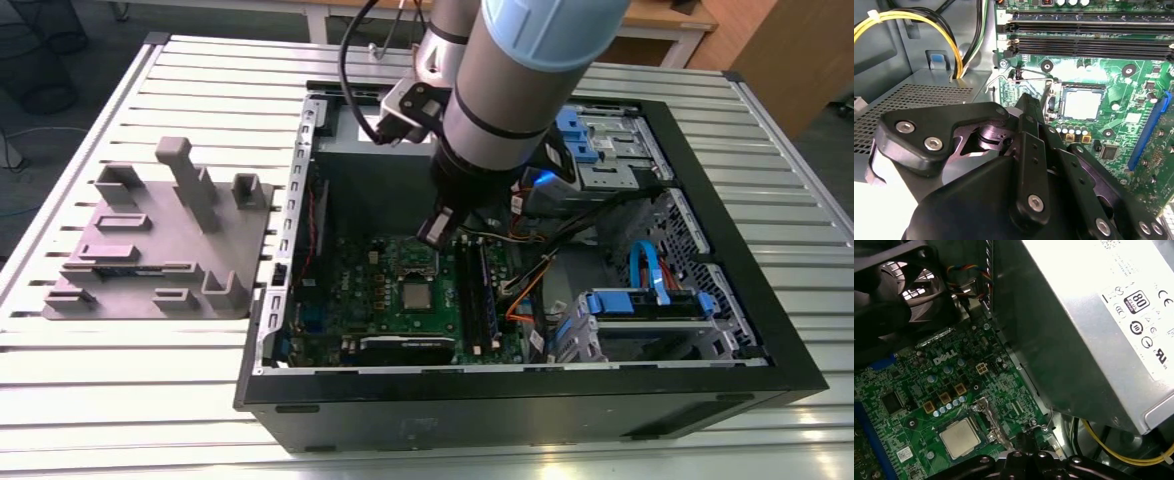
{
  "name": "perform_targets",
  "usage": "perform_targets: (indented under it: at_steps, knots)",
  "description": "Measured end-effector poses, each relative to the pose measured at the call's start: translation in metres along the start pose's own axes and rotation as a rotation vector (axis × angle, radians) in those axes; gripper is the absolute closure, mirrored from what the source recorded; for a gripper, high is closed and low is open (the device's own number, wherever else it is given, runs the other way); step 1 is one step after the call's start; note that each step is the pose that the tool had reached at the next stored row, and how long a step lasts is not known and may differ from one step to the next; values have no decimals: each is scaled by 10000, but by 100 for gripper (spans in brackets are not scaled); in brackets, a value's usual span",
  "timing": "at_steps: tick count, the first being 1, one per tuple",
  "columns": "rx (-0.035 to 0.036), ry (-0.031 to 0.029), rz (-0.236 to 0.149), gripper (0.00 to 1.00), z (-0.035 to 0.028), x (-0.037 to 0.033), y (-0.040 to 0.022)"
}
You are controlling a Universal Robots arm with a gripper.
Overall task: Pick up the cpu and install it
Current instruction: 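Close the cpu cover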
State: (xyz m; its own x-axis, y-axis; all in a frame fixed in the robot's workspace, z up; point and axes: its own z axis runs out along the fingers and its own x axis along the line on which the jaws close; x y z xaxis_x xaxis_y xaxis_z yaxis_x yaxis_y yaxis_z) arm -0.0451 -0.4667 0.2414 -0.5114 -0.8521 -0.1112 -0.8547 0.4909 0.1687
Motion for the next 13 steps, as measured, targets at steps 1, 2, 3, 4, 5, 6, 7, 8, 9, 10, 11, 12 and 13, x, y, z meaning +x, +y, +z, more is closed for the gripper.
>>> perform_targets:
  at_steps: [1,2,3,4,5,6,7,8,9,10,11,12,13]
  knots:
    - [2,2,0,89,-1,4,-2]
    - [3,5,0,89,-2,8,-5]
    - [4,6,1,89,-2,12,-7]
    - [4,8,1,89,-4,16,-9]
    - [5,9,1,89,-4,21,-12]
    - [5,10,0,89,-6,26,-15]
    - [6,10,1,89,-6,30,-18]
    - [7,11,2,89,-7,34,-19]
    - [8,13,2,89,-8,37,-21]
    - [9,15,2,89,-9,41,-24]
    - [10,17,1,89,-10,45,-26]
    - [11,19,2,89,-11,48,-28]
    - [13,21,2,89,-11,52,-30]
